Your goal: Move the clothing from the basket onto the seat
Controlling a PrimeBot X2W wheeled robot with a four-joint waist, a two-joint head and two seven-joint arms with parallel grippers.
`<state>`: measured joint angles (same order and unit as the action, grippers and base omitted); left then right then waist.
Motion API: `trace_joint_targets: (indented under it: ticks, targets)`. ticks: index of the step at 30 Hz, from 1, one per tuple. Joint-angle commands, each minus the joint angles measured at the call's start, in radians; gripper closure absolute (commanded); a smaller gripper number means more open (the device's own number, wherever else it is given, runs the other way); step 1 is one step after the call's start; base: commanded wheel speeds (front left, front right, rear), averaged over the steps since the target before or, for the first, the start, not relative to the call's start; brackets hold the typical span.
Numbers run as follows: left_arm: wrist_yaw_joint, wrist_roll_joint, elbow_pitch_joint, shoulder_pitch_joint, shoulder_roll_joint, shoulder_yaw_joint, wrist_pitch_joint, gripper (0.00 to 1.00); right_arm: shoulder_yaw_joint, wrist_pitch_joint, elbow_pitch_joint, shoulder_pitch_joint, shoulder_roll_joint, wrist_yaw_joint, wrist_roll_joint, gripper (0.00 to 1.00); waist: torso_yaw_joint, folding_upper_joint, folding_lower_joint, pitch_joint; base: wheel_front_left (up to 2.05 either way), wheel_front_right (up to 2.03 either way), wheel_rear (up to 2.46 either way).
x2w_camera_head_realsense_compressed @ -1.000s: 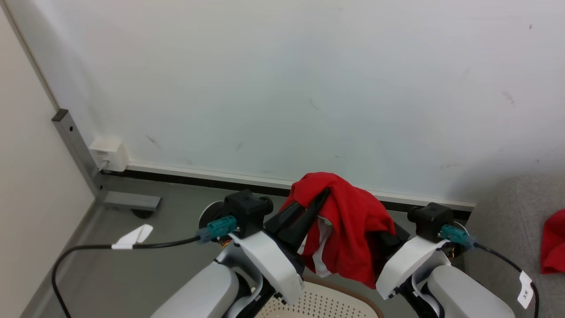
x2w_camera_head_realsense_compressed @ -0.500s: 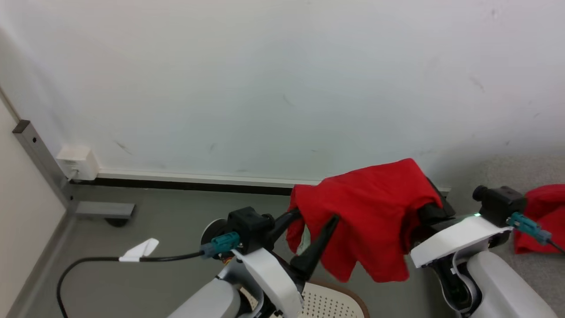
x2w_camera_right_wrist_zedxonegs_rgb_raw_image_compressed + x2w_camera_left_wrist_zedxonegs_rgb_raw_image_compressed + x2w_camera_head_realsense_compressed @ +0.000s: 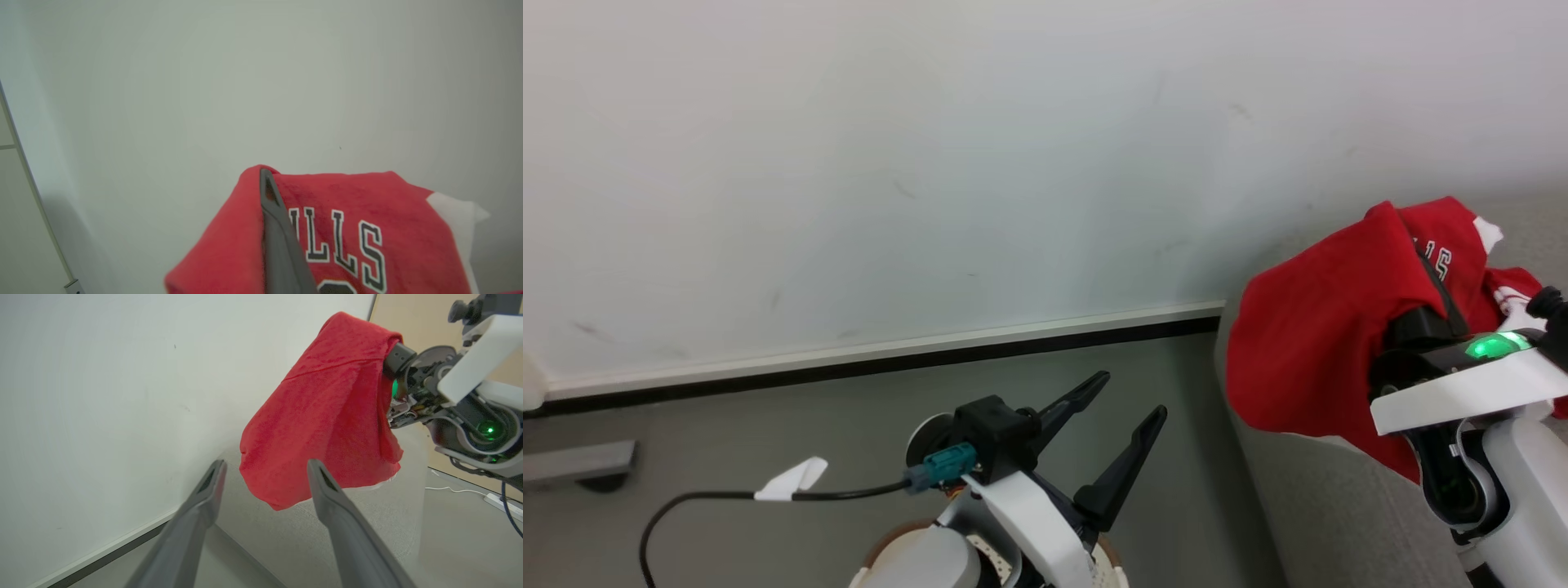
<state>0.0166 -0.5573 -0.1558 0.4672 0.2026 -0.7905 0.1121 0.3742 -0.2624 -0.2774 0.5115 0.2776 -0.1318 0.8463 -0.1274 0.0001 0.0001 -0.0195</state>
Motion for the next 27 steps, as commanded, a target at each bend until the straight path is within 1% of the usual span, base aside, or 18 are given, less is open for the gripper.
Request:
trace_joint_targets:
  ticks: [1,8,13,16,19,24,27]
  targets:
    - [0.000,0.013,-0.003,0.007,0.000,0.001,0.011,0.00,-0.007,-0.003,0.016,0.006,0.014,0.002,0.007,1.00,-0.089,-0.0001,-0.0001,0.018,0.00,0.00,0.00]
    - [-0.002,0.034,-0.017,0.032,0.002,-0.007,0.025,0.00,-0.032,-0.003,0.057,-0.018,0.063,0.002,0.003,1.00,-0.238,-0.0001,-0.0001,0.040,0.00,0.00,0.00]
    - [0.001,0.050,-0.026,0.046,0.011,-0.017,0.036,0.00,-0.069,-0.003,0.085,-0.057,0.077,0.002,0.002,1.00,-0.321,-0.0001,-0.0001,0.055,0.00,0.00,0.00]
    - [0.003,0.062,-0.033,0.052,0.018,-0.022,0.047,0.00,-0.115,-0.003,0.109,-0.092,0.066,0.002,0.001,1.00,-0.362,-0.0001,-0.0001,0.062,0.00,0.00,0.00]
    - [0.005,0.066,-0.042,0.058,0.018,-0.029,0.048,0.00,-0.156,-0.003,0.132,-0.130,0.052,0.002,-0.004,1.00,-0.389,-0.0001,-0.0001,0.071,0.00,0.00,0.00]
    - [0.017,0.070,-0.064,0.074,0.012,-0.042,0.050,0.00,-0.197,-0.003,0.167,-0.179,0.044,0.002,-0.021,1.00,-0.399,-0.0001,-0.0001,0.089,0.00,0.00,0.00]
    - [0.022,0.071,-0.077,0.083,0.006,-0.045,0.056,0.00,-0.204,-0.003,0.176,-0.189,0.040,0.002,-0.025,1.00,-0.402,-0.0001,-0.0001,0.095,0.00,0.00,0.00]
